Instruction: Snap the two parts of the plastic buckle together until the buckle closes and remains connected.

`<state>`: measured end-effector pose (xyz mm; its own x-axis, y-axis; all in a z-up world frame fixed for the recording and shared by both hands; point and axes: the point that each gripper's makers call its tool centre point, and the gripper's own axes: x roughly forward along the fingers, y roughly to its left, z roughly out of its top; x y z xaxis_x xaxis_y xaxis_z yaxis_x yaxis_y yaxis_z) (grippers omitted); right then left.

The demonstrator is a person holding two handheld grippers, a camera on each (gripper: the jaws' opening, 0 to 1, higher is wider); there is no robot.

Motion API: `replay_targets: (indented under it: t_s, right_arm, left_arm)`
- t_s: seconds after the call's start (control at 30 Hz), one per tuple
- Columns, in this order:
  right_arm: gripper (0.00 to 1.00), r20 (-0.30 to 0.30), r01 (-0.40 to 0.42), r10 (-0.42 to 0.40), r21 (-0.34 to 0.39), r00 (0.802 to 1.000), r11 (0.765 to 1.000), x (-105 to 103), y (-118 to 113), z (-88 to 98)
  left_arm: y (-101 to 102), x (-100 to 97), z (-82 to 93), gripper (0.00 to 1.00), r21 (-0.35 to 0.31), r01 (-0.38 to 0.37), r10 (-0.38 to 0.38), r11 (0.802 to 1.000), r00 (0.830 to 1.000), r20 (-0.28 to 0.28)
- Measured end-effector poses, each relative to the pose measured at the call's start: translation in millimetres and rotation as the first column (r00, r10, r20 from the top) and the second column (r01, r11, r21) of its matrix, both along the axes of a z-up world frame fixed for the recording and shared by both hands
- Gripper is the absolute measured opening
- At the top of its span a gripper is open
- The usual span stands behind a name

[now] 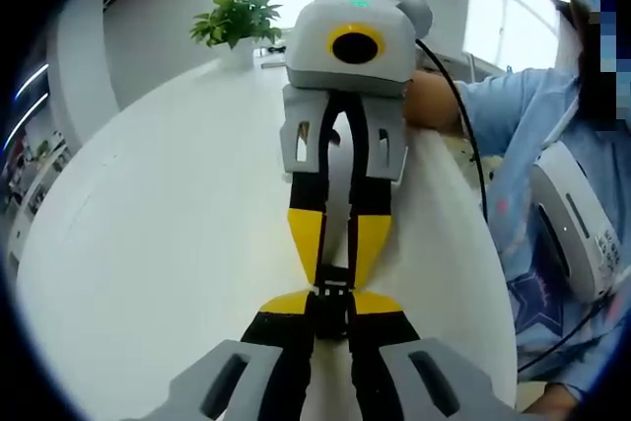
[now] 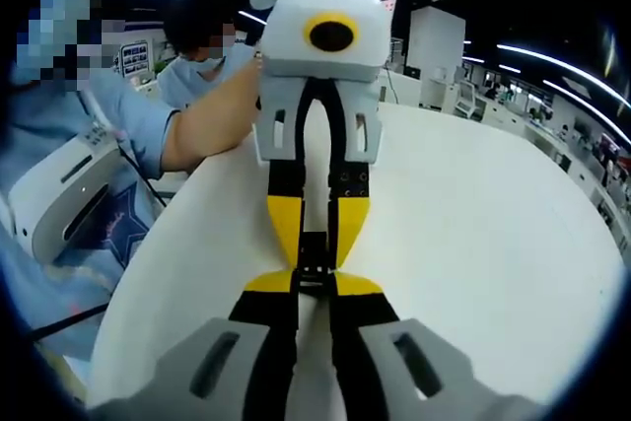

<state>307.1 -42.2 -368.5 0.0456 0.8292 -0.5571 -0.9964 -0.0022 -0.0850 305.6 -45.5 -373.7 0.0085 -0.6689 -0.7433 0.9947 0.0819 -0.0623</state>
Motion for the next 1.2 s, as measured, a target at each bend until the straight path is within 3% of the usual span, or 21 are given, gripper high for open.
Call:
replay_targets:
  t_s: [0.4,0.5,0.63,0.83,1.2]
  right_arm:
    - [0.12,0.005,-0.015,0.015,0.007,1.000,1.000,-2.6,-2.0,1.4]
    - [0.12,0.022,-0.024,0.024,0.017,0.999,1.000,-2.5,-2.5,1.9]
    - [0.12,0.023,-0.021,0.021,0.018,1.000,1.000,-1.6,-2.9,2.7]
    - [0.20,0.029,0.012,-0.012,0.018,1.000,1.000,4.1,-5.5,4.1]
    - [0.11,-0.022,0.017,-0.018,-0.025,1.000,1.000,0.7,-9.4,0.0]
  left_arm:
    - [1.8,-1.0,0.5,0.13,-0.030,0.030,-0.029,0.999,0.999,0.023]
    - [4.3,4.3,2.5,0.22,-0.029,0.016,-0.014,0.999,0.998,0.068]
    - [9.7,3.7,2.9,0.24,-0.023,0.008,-0.007,1.000,0.998,0.057]
    - [11.9,-0.9,1.9,0.12,-0.005,0.016,-0.015,1.000,0.999,0.038]
    - [10.9,0.2,-0.2,0.11,0.012,-0.013,0.013,1.000,1.000,0.011]
